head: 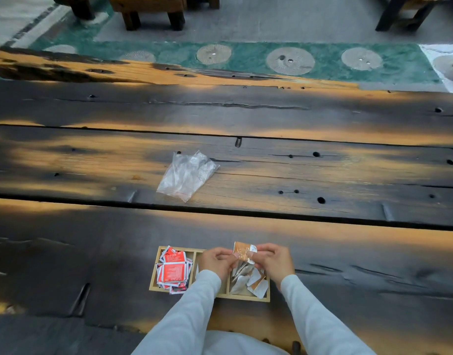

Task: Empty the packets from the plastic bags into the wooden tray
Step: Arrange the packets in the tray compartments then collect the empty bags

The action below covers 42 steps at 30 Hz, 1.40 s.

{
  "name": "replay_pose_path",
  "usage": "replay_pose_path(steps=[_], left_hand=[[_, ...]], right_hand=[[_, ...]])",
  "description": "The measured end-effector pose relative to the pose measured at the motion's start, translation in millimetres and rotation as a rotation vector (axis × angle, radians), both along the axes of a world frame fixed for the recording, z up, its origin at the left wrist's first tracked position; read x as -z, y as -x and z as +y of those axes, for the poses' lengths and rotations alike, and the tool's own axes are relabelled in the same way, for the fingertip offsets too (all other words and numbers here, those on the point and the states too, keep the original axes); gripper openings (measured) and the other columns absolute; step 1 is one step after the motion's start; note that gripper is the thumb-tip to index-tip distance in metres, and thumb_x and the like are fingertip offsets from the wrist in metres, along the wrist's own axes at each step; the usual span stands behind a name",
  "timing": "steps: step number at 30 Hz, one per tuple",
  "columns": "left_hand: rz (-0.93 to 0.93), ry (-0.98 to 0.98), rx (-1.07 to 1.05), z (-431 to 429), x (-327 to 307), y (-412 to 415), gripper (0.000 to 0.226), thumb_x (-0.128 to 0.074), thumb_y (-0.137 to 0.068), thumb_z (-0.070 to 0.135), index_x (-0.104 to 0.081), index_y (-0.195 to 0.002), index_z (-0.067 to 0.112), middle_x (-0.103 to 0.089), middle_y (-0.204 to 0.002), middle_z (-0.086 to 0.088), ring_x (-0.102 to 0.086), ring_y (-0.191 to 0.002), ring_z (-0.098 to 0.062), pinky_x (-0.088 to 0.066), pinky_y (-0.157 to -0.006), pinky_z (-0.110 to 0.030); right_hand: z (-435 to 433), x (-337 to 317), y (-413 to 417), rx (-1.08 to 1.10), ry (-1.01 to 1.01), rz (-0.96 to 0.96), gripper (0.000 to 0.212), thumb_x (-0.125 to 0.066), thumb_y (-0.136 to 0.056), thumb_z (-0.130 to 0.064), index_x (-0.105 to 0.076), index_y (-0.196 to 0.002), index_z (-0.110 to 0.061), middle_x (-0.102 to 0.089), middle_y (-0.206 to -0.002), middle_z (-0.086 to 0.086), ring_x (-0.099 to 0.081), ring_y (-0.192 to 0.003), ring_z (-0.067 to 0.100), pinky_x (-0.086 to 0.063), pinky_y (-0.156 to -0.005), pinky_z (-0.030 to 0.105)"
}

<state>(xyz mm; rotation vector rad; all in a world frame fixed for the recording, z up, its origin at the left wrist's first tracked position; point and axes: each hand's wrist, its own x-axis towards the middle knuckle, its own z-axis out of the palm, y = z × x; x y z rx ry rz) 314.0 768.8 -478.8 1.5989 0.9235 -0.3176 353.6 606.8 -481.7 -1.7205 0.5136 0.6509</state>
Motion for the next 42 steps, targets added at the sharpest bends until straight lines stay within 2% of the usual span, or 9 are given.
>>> replay_pose_path(steps=[6,10,13,16,20,23,30,36,42], left_hand=[[0.028,-0.166,0.090,-10.2,-1.5,27.7,0.015,-0.077,-0.075,0.019,-0.070,-0.084,0.028,-0.073,-0.083,0.004,-0.069,-0.083,-0.019,-0.056,-0.084,-0.030],[0.055,-0.274,0.166,-13.4,-1.1,39.7,0.025,-0.079,-0.075,0.022,-0.065,-0.095,0.030,-0.066,-0.094,0.006,-0.065,-0.090,-0.021,-0.053,-0.086,-0.031],[0.072,-0.260,0.213,-21.1,-3.1,45.0,0.033,-0.080,-0.076,0.019,-0.066,-0.106,0.024,-0.067,-0.096,0.004,-0.064,-0.088,-0.017,-0.050,-0.081,-0.026],[0.073,-0.211,0.257,-33.1,-2.3,47.7,0.033,-0.079,-0.077,0.011,-0.069,-0.108,0.017,-0.068,-0.091,0.004,-0.064,-0.081,-0.013,-0.054,-0.083,-0.024],[0.098,-0.302,0.388,-49.6,3.0,51.7,0.032,-0.075,-0.080,0.018,-0.072,-0.111,0.021,-0.072,-0.109,0.000,-0.068,-0.096,-0.018,-0.053,-0.098,-0.032],[0.083,-0.405,0.512,-57.6,1.6,55.1,0.034,-0.067,-0.086,0.023,-0.068,-0.121,0.020,-0.068,-0.118,-0.002,-0.066,-0.103,-0.019,-0.051,-0.098,-0.028],[0.057,-0.470,0.568,-61.2,2.5,62.9,0.035,-0.060,-0.092,0.024,-0.063,-0.127,0.020,-0.060,-0.131,0.000,-0.059,-0.118,-0.022,-0.047,-0.104,-0.029],[0.012,-0.463,0.575,-48.0,-2.8,63.8,0.033,-0.060,-0.094,0.027,-0.064,-0.126,0.021,-0.060,-0.129,0.003,-0.057,-0.118,-0.017,-0.044,-0.103,-0.025],[-0.021,-0.449,0.431,4.3,-20.2,42.3,0.027,-0.060,-0.092,0.020,-0.068,-0.118,0.022,-0.064,-0.120,-0.001,-0.059,-0.100,-0.014,-0.048,-0.097,-0.029]], right_hand=[[-11.2,8.0,26.9,0.014,0.005,0.010,0.010,-0.073,-0.086,-0.003,-0.079,-0.094,-0.008,-0.080,-0.086,0.019,-0.069,-0.065,0.022,-0.061,-0.074,0.039],[-19.0,5.1,36.7,0.036,0.124,-0.036,0.011,-0.073,-0.088,-0.007,-0.077,-0.085,-0.017,-0.078,-0.079,0.010,-0.070,-0.065,0.020,-0.058,-0.067,0.029],[-23.6,6.5,41.2,0.046,0.233,-0.089,0.023,-0.074,-0.086,-0.013,-0.069,-0.072,-0.031,-0.077,-0.075,0.000,-0.074,-0.080,0.026,-0.061,-0.081,0.038],[-26.2,3.4,45.8,0.061,0.328,-0.145,0.018,-0.073,-0.088,-0.017,-0.068,-0.075,-0.028,-0.072,-0.070,-0.005,-0.066,-0.085,0.022,-0.054,-0.090,0.034],[-26.4,2.9,59.1,-0.104,0.348,-0.145,0.010,-0.067,-0.094,-0.019,-0.076,-0.097,-0.016,-0.074,-0.081,0.002,-0.058,-0.080,0.012,-0.045,-0.086,0.023],[-24.3,11.5,64.1,-0.185,0.394,-0.076,0.016,-0.068,-0.091,-0.024,-0.079,-0.097,-0.015,-0.077,-0.087,0.004,-0.070,-0.089,0.022,-0.056,-0.088,0.028],[-12.8,13.9,56.3,-0.429,0.594,-0.031,0.016,-0.064,-0.089,-0.033,-0.069,-0.080,-0.020,-0.075,-0.099,0.011,-0.068,-0.098,0.032,-0.055,-0.083,0.034],[-16.6,7.1,53.0,-0.436,0.626,-0.077,0.035,-0.069,-0.086,-0.050,-0.062,-0.103,-0.021,-0.072,-0.103,0.007,-0.066,-0.101,0.031,-0.054,-0.085,0.037],[-18.8,0.4,38.3,-0.292,0.614,-0.099,0.048,-0.053,-0.098,-0.055,-0.061,-0.126,-0.017,-0.073,-0.116,0.015,-0.065,-0.112,0.036,-0.052,-0.090,0.039]])
